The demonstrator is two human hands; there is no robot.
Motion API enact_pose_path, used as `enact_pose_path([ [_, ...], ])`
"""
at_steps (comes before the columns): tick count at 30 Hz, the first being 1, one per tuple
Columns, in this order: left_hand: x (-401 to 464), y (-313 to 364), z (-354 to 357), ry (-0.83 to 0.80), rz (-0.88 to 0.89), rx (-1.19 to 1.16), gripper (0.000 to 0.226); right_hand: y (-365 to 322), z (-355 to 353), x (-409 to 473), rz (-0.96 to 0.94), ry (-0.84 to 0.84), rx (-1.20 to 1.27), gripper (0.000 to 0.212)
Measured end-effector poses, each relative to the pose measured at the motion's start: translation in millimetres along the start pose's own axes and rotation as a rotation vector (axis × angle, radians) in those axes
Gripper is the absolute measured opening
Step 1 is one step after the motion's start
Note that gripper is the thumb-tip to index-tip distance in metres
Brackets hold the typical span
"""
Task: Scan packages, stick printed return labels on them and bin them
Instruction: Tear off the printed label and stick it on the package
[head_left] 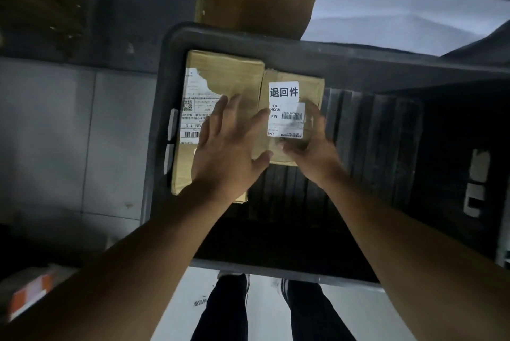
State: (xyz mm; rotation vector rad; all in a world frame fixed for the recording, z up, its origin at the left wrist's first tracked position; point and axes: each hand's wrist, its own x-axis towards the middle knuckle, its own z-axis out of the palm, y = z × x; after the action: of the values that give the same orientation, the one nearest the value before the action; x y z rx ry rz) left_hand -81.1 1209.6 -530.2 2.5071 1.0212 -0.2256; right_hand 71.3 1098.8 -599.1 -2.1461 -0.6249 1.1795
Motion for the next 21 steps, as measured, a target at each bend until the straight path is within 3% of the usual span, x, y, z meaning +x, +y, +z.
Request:
enact_pose_path([
  [7, -6, 12, -6, -0.022, 0.004, 0.042, 0.074, -15, -8, 2, -0.012, 0.002, -0.115, 0.099],
  [12, -24, 32, -39, -0.04, -0.016, 0.043, 0.07, -42, -37, -32, -0.01, -0.019, -0.298, 0.088],
  [18, -70, 95, -123, -0.06, -0.054, 0.071, 0.066, -102, -104, -152, -0.071, 0.03, -0.481, 0.066],
  [21, -109, 135, -168, -0.061, -0.079, 0.034, 0.063, -136, -139, -232, -0.068, 0.061, -0.569, 0.065],
])
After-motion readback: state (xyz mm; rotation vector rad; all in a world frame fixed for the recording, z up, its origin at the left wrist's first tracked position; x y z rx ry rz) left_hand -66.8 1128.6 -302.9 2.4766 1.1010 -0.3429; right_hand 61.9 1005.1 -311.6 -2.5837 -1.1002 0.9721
